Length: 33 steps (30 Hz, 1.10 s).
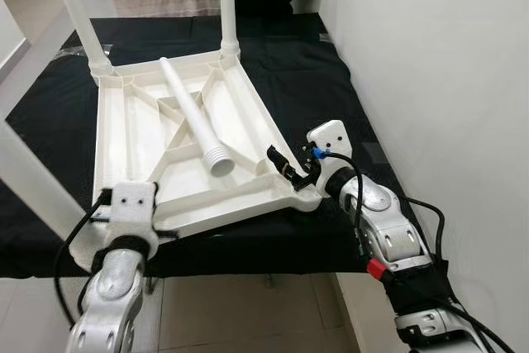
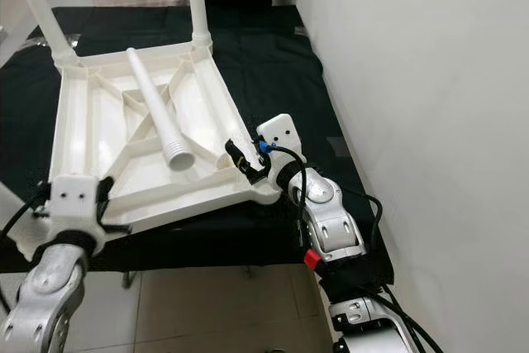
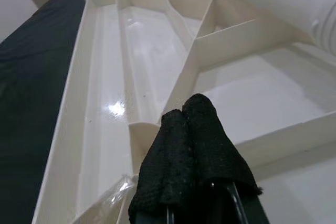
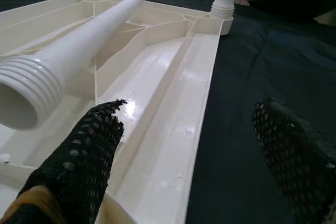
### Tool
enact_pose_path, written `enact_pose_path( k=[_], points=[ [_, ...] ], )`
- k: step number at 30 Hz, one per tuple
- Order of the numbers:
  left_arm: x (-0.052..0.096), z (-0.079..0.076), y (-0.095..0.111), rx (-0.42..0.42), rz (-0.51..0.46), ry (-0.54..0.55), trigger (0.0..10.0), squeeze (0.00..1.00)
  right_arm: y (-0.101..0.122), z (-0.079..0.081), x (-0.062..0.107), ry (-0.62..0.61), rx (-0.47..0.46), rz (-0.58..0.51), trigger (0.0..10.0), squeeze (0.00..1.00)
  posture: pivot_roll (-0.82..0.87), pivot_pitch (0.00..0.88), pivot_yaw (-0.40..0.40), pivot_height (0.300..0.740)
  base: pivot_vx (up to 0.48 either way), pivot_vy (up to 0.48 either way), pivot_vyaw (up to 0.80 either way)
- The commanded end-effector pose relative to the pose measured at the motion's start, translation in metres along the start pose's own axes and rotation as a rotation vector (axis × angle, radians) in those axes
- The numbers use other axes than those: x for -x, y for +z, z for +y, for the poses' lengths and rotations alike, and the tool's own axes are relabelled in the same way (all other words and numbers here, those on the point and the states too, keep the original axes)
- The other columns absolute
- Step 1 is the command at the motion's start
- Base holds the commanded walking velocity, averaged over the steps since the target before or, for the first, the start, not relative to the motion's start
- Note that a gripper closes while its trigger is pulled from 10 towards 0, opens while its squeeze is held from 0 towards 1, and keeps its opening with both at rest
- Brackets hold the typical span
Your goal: Building children table
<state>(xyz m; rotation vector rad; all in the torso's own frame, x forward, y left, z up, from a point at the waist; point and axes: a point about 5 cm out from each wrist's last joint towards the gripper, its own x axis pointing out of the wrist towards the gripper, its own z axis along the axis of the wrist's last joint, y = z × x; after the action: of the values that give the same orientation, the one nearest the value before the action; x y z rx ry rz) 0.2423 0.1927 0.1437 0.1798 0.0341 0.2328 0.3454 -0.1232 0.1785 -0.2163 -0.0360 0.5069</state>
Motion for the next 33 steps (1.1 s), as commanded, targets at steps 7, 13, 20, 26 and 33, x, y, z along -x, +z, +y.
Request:
enact_pose_path(
  k=[7, 13, 20, 26, 33],
  points=[
    [-0.002, 0.032, -0.002, -0.062, 0.011, 0.119, 10.0, 0.0, 0.001, 0.004, -0.003, 0.017, 0.011, -0.005, 10.0, 0.0, 0.01, 0.155, -0.031, 0.74, 0.0, 0.0, 0.0],
    [-0.008, 0.062, 0.004, -0.111, -0.009, 0.195, 10.0, 0.0, 0.0, 0.005, -0.002, 0.019, 0.009, 0.0, 10.0, 0.0, 0.01, 0.156, -0.033, 0.74, 0.0, 0.0, 0.0],
    [-0.013, 0.081, 0.012, -0.134, -0.037, 0.245, 10.0, 0.0, 0.002, 0.006, -0.003, 0.031, -0.001, 0.007, 10.0, 0.0, 0.01, 0.158, -0.037, 0.74, 0.0, 0.0, 0.0],
    [-0.011, 0.026, 0.012, -0.01, -0.054, 0.006, 10.0, 0.0, 0.019, 0.018, -0.013, 0.094, -0.091, 0.018, 10.0, 0.0, 0.01, 0.157, -0.037, 0.74, 0.0, 0.0, 0.0],
    [0.006, -0.047, 0.016, 0.116, -0.064, -0.324, 10.0, 0.0, 0.061, 0.05, -0.028, 0.242, -0.12, -0.005, 10.0, 0.0, 0.0, 0.151, -0.035, 0.74, 0.0, 0.0, 0.0]
  ],
)
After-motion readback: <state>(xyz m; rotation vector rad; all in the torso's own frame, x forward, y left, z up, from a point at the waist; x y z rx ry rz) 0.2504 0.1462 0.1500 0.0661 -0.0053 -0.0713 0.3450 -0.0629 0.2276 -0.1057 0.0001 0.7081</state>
